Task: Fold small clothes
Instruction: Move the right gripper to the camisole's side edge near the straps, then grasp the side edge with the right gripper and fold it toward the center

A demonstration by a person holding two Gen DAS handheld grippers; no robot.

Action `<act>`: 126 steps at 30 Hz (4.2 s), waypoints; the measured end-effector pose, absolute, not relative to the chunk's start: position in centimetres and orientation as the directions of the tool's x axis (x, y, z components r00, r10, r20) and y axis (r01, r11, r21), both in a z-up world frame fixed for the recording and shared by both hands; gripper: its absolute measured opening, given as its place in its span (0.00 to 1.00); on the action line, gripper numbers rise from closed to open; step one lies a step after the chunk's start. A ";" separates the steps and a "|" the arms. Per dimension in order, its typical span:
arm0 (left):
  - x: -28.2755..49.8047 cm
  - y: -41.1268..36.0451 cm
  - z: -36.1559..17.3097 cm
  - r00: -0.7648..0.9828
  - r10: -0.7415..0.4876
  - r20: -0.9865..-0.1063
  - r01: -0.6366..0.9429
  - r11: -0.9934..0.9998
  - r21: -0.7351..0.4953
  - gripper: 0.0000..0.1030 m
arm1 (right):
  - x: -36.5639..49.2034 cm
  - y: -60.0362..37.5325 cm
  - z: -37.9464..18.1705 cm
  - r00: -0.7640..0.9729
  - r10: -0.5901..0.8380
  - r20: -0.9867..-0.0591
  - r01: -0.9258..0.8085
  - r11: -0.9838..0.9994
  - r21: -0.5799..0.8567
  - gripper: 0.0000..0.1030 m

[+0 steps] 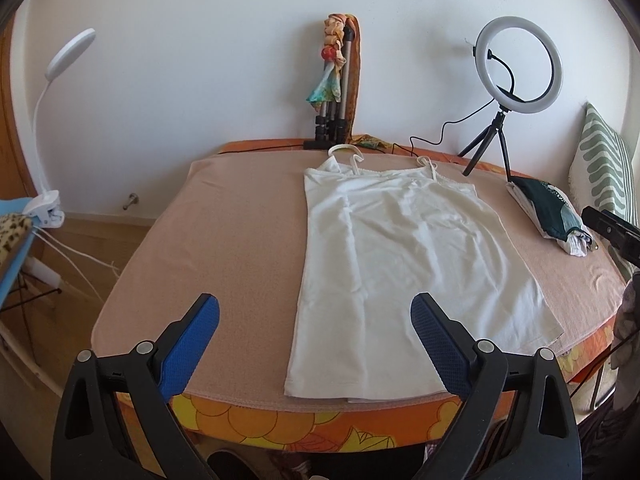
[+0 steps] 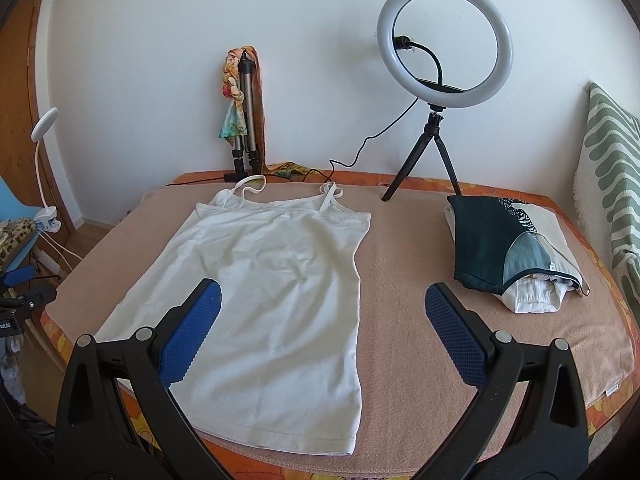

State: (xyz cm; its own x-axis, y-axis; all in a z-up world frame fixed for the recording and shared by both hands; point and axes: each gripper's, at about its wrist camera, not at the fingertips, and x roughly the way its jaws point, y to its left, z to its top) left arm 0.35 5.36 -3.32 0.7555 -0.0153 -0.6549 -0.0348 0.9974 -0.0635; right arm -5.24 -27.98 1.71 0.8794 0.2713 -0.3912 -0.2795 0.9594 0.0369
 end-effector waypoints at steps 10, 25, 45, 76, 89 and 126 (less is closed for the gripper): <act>1.6 7.4 -7.9 0.617 -0.178 -0.767 -0.019 0.971 -0.240 0.53 | -2.7 -24.6 4.1 0.801 0.403 -0.443 -0.403 0.910 0.100 1.00; 2.2 8.6 -11.1 0.531 -0.202 -0.823 -0.045 0.963 -0.266 0.37 | 6.2 -10.6 8.2 0.621 0.534 -0.574 -0.593 0.799 0.100 0.88; 2.9 10.4 -12.4 0.516 -0.304 -0.800 -0.073 0.916 -0.395 0.10 | 21.7 6.5 -1.1 0.414 0.402 -0.817 -0.555 0.823 0.124 0.45; 2.8 10.7 -12.5 0.542 -0.279 -0.793 -0.078 0.922 -0.378 0.14 | 27.3 11.8 -5.8 0.467 0.166 -0.869 -0.505 0.857 -0.108 0.16; 2.1 11.1 -10.5 0.612 -0.361 -0.704 0.007 0.892 -0.451 0.03 | 27.2 9.7 -4.2 0.482 0.229 -0.846 -0.490 0.871 -0.043 0.04; 3.9 0.6 -10.5 0.403 -0.522 -0.752 0.245 0.853 -0.460 0.12 | 27.7 -3.9 -2.8 0.526 0.180 -0.831 -0.396 0.917 -0.053 0.42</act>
